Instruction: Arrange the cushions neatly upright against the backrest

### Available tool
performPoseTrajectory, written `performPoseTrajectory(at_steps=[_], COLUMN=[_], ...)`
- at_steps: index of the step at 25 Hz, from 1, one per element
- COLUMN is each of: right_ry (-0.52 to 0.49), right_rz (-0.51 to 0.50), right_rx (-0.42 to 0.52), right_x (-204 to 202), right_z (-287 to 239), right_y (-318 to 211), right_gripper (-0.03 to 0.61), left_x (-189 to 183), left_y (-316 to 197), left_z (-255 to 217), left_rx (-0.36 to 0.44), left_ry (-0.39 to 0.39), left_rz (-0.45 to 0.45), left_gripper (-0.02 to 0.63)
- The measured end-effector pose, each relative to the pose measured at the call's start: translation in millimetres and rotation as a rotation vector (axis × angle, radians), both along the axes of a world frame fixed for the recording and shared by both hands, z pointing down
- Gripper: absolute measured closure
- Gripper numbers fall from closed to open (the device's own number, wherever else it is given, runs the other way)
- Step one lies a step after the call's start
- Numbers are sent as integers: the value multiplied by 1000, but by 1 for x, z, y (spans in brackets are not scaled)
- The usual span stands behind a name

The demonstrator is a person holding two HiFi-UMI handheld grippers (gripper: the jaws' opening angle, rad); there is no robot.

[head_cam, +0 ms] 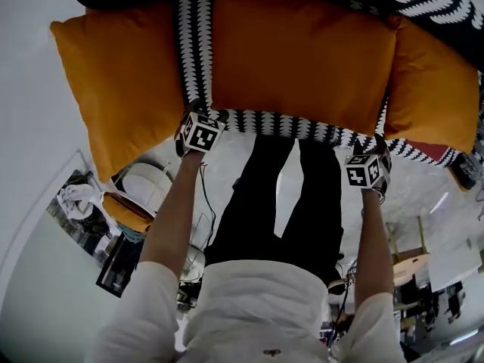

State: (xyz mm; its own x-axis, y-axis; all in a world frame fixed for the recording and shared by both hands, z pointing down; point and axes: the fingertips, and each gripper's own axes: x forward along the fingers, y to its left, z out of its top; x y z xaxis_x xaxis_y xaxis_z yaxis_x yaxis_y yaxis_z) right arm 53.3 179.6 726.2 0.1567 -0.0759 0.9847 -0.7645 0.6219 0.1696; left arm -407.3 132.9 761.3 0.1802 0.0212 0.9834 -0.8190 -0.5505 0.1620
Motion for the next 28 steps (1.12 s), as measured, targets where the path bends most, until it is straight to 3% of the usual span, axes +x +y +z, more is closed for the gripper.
performPoseTrajectory(at_steps=[5,9,10,11,15,19,28], right_ry=[3,13,16,18,17,-11,-78], right_rz=[-29,31,43,49,51,115,273], right_rx=[3,0,0,2,18,64,166], right_x=[-4,-1,0,2,3,-5,-20], right_z=[15,20,20,19,8,-10,-76], right_y=[-7,-14,-17,-18,-23,-30,-47], right_gripper=[365,367,382,408,473,511,540], left_x=[7,13,14,15,19,16,3], left_y=[8,13,10,7,-1,-8,1], left_z=[11,19,18,17,7,-3,-68], left_rx=[-32,-45,-37,-28,-17,-18,-3], left_ry=[33,52,48,42,44,63,121], left_rz=[-11,9,11,11,24,29,34], left_gripper=[282,287,312,395,475,551,580])
